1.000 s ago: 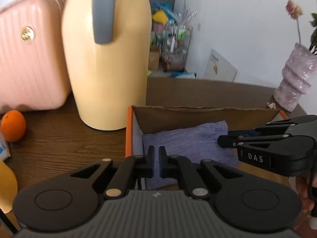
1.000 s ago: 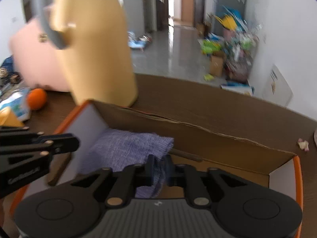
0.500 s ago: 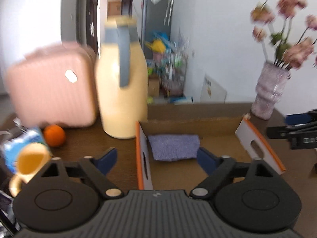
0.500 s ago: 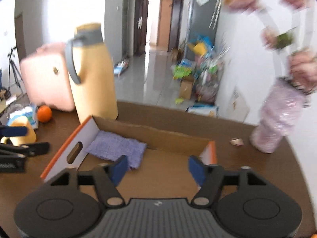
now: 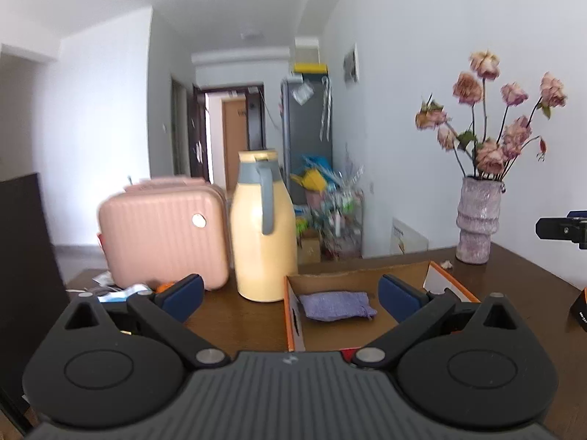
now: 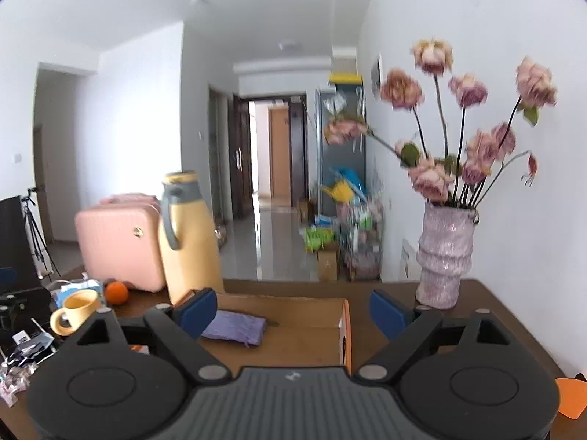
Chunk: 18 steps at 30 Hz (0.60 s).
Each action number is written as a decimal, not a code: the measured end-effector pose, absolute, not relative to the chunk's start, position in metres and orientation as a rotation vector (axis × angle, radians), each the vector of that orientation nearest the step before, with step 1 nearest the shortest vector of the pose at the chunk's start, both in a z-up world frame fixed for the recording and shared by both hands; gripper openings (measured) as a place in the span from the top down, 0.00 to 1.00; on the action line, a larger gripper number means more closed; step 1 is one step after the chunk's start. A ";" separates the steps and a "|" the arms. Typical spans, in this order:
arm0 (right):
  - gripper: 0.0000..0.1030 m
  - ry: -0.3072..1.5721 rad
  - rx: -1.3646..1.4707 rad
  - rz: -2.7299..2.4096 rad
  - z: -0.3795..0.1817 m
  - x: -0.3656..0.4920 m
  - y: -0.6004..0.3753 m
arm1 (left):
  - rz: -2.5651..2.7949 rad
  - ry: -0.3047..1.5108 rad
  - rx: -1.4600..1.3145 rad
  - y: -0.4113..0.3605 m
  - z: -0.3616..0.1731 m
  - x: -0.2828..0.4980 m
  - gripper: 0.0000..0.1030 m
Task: Organize soft objects
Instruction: 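Lift both grippers out of the box back toward the toys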
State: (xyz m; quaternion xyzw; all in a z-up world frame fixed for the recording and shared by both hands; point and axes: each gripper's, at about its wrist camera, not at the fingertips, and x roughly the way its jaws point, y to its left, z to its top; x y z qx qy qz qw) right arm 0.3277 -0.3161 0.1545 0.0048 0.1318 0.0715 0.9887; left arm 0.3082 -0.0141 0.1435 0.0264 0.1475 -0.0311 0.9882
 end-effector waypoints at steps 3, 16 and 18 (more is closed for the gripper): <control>0.10 0.193 0.000 0.132 0.141 0.286 -0.311 | -0.042 0.224 0.043 -0.013 0.134 0.268 0.00; 0.00 0.198 0.042 0.154 0.029 0.120 -0.294 | 0.003 0.202 0.019 -0.002 0.050 0.120 0.00; 0.00 0.232 0.028 0.145 0.015 0.113 -0.292 | -0.007 0.203 0.008 0.000 0.040 0.108 0.00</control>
